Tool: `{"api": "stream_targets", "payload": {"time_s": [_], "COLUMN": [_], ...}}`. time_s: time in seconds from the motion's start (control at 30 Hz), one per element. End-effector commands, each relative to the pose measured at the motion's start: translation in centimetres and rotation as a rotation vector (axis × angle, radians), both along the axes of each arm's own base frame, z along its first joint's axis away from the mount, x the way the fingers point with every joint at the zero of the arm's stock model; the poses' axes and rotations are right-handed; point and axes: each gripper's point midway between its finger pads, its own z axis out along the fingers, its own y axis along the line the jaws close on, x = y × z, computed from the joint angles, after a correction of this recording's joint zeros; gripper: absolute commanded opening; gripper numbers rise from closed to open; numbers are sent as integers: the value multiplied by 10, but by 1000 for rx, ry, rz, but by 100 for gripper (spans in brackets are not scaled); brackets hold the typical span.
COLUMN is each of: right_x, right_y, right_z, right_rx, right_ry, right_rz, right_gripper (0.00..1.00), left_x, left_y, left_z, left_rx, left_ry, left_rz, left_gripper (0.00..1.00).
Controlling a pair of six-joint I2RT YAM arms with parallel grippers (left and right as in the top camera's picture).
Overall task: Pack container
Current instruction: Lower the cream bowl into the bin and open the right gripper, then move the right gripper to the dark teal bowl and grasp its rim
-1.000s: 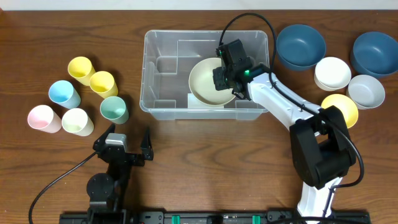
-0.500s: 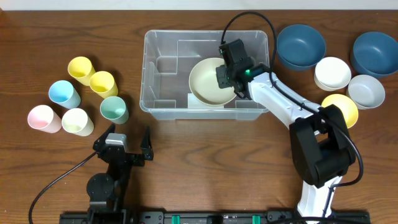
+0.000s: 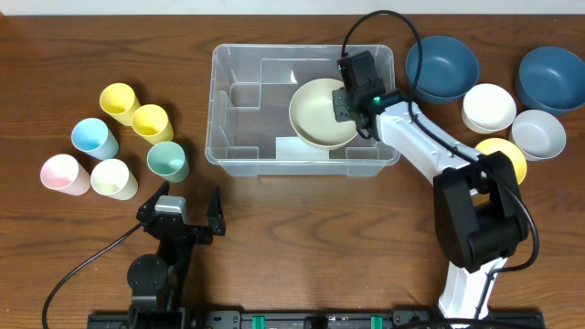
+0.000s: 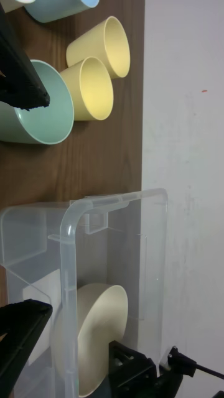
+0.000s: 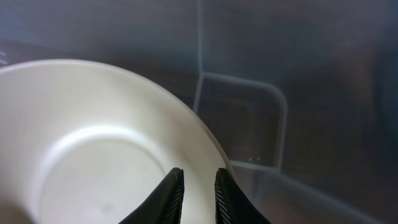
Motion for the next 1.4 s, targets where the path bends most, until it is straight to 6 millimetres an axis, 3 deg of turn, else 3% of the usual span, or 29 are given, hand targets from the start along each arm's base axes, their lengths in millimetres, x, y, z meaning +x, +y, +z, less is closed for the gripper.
{"api": "stream_targets", "payload": {"time_s": [0.0, 0.8, 0.97, 1.13, 1.37], "right_x": [10, 23, 22, 14, 0], "right_y": [-10, -19, -12, 14, 52], "right_z": [1, 9, 14, 46, 138], "right_rx": [-27, -8, 9, 52, 138], "right_ry": [-19, -69, -73, -97, -245], "right_rz": [-16, -43, -22, 55, 160], "right_gripper": [20, 21, 45, 63, 80], "left_x": [-1, -1, -1, -1, -1], "left_y": [-1, -1, -1, -1, -1], "left_z": [-15, -15, -15, -15, -15], "left_rx": [16, 16, 16, 16, 16], "left_ry": [42, 42, 42, 42, 42], "left_rz": [-12, -12, -12, -12, -12], "left_gripper": [98, 98, 98, 98, 98]}}
